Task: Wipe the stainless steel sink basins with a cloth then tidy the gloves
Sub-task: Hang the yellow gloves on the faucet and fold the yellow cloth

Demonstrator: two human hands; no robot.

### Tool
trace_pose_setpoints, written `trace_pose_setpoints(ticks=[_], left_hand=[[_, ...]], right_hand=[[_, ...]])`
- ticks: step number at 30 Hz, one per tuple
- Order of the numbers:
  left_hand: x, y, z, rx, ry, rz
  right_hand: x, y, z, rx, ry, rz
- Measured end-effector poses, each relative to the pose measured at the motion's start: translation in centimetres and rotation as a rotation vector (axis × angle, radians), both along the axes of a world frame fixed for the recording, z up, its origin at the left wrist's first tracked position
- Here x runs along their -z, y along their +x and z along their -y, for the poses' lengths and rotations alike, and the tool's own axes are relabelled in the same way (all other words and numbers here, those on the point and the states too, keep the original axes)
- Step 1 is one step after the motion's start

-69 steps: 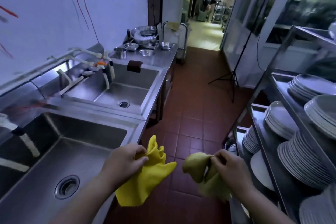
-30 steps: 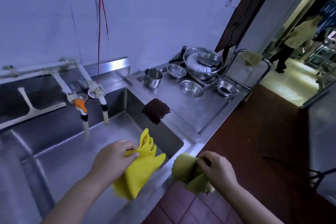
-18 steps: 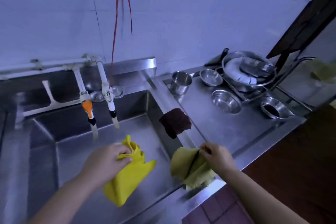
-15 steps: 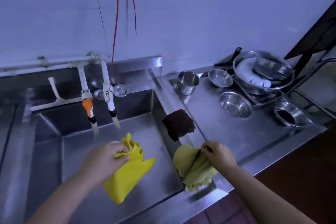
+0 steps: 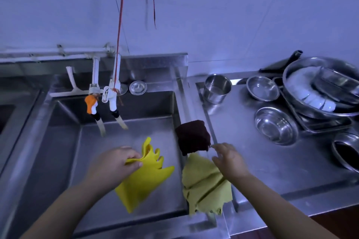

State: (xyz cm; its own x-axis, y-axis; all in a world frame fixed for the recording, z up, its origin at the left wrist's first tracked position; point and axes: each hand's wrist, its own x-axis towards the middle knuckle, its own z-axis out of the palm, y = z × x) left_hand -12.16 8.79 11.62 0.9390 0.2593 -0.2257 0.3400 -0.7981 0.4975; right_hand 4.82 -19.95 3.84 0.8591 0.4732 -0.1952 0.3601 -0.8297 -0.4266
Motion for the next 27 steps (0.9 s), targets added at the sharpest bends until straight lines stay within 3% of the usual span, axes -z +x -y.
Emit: trace_pose_setpoints(ticks=[4,8,11,14,20,23,27], left_hand=[[-1.1,1.0,-0.3,0.086,0.077,0.035],[-3.5,1.7,-1.5,0.184,0.147,0.104],[-5.0,2.1,-3.1,0.198,0.18,0.13],[-5.8,1.9,-5.4,0.216,0.217,0.087],[-7.8,2.2,-10.9,0.307,0.415,-0.112],[-9.5,2.9,-14.7,0.291,0.49,-0.016],[-12.4,6.5,-20.7,0.263,0.682,0.249]], right_hand=[[-4.4,-0.5,-6.5,-0.318,0.266,0.031],[-7.1,-1.2,-12.8,-0.674,0.227,-0.059],[-8.2,-1.1,-15.7,-0.635,0.2,-0.151],[-8.8,-0.6,-17.2,-0.624,0.186,-0.076],[-12.2,0.7,-20.8,-0.559,0.279,-0.054],[-14.0,1.7,-22.9,-0.406,0.362,-0.094],[-15.8,3.2,-26.0,-0.216,0.526,-0.071]])
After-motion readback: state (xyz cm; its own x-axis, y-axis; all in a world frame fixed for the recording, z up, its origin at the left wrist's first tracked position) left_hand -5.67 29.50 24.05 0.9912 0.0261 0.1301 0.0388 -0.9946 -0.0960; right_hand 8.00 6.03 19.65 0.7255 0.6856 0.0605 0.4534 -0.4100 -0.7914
